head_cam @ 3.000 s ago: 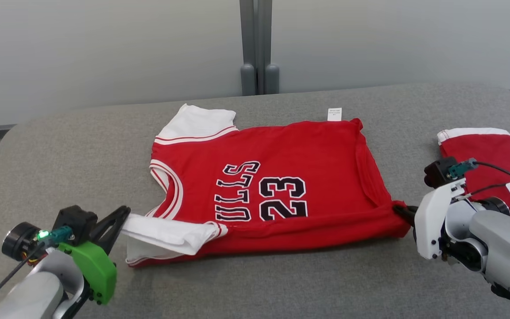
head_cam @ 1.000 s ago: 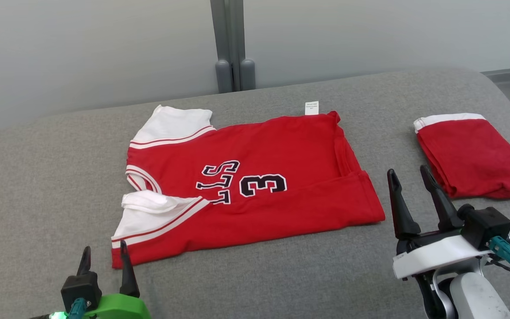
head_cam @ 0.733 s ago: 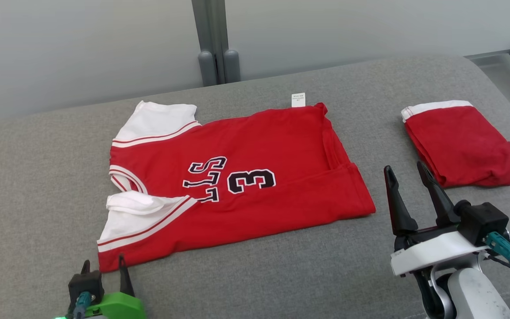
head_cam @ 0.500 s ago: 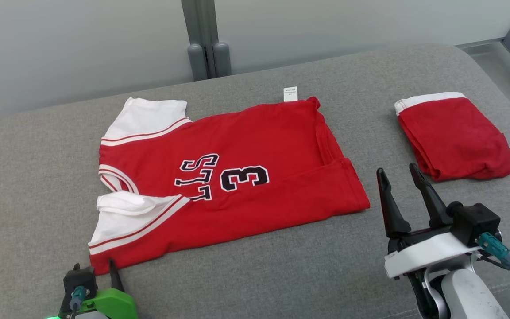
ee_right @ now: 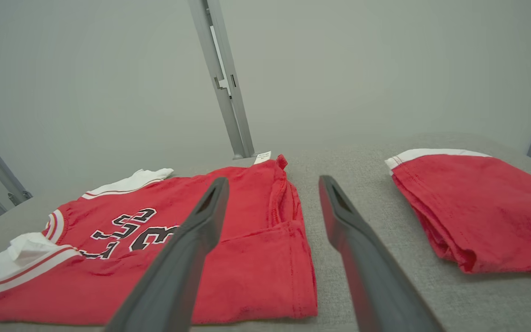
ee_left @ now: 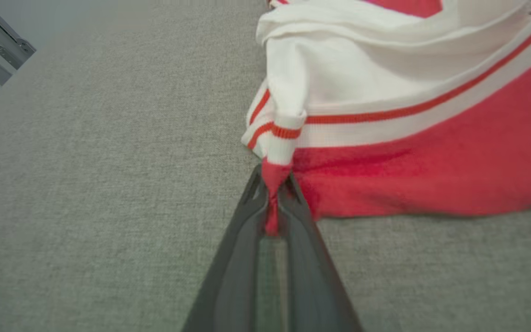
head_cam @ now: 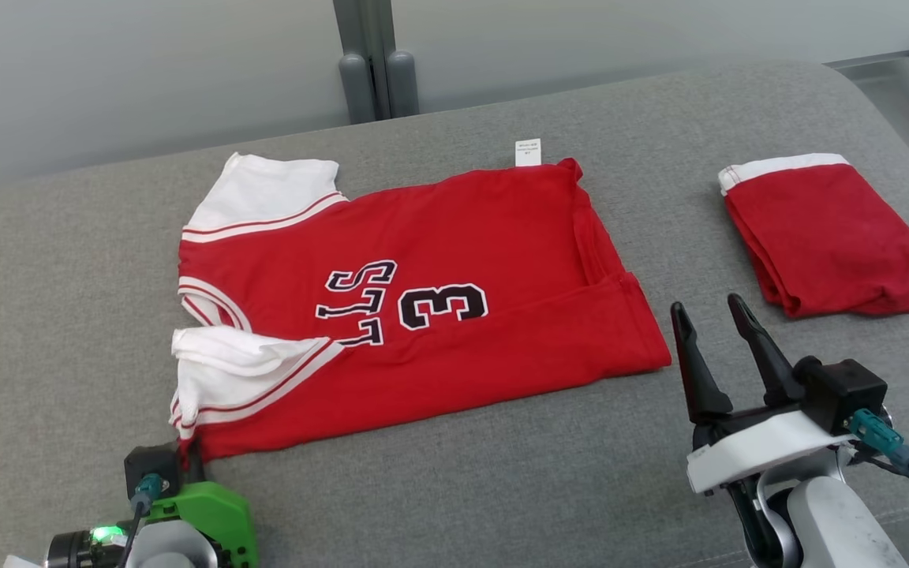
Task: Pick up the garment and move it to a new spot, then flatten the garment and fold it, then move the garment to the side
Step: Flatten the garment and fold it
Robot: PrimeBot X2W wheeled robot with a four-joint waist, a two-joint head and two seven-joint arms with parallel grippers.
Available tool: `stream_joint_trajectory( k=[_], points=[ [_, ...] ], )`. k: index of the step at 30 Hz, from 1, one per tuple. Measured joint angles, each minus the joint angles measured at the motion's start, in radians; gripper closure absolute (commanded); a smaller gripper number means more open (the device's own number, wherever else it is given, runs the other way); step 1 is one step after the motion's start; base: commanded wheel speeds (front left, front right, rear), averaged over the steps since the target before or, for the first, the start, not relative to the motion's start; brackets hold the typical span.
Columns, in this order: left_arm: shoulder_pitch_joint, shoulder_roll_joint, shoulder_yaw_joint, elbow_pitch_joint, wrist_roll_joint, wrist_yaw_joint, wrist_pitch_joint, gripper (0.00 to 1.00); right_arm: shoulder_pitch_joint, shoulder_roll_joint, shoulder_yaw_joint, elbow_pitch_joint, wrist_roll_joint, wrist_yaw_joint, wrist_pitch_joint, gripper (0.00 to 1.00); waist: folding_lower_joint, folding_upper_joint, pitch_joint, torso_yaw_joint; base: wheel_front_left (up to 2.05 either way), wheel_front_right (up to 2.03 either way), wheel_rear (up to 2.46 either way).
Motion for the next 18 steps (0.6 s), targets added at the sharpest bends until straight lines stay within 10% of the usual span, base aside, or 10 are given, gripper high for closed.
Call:
stream_joint_trajectory(
  k=[18],
  points=[
    [0.096, -0.035, -0.059, -0.302, 0.045, -0.042, 0.001, 1.00, -0.113, 0.042, -0.179, 0.458, -0.069, 0.000, 0.070, 0.00, 0.0000, 0.0000, -0.031, 0.160, 0.00, 0.00, 0.00]
  ],
)
